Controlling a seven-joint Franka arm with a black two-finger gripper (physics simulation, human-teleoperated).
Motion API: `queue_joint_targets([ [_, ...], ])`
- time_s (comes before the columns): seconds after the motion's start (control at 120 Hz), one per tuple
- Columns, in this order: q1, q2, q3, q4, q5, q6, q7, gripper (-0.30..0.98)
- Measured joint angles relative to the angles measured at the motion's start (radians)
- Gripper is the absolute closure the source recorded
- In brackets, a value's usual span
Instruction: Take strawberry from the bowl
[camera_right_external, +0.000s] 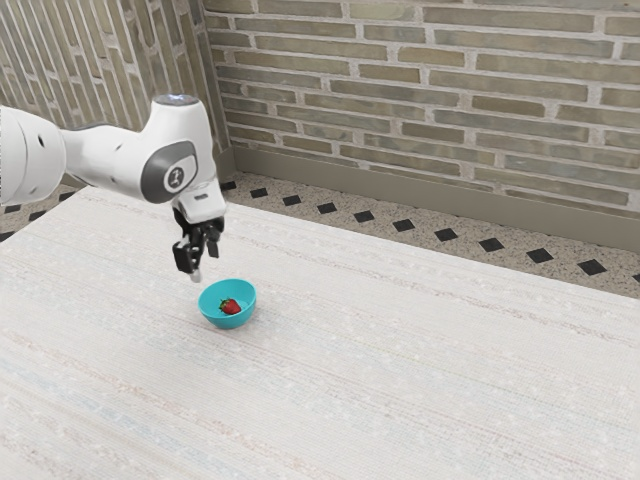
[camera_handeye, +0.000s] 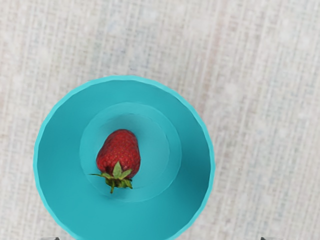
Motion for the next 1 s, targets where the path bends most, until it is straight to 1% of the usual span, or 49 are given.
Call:
queue_joint_targets([
  [0.083,0.019,0.025,0.000,0.003,-0.013,0.021,0.057,0.23],
  [0.217,0.020,0.053,-0.001,0.007,-0.023,0.050,0.132,0.28],
  [0.425,0.020,0.107,-0.003,0.013,-0.029,0.085,0.219,0.32],
  [0.692,0.022,0.157,-0.020,0.026,-0.030,0.127,0.287,0.37],
  [1.0,0.026,0.214,-0.023,0.054,-0.030,0.152,0.333,0.39],
])
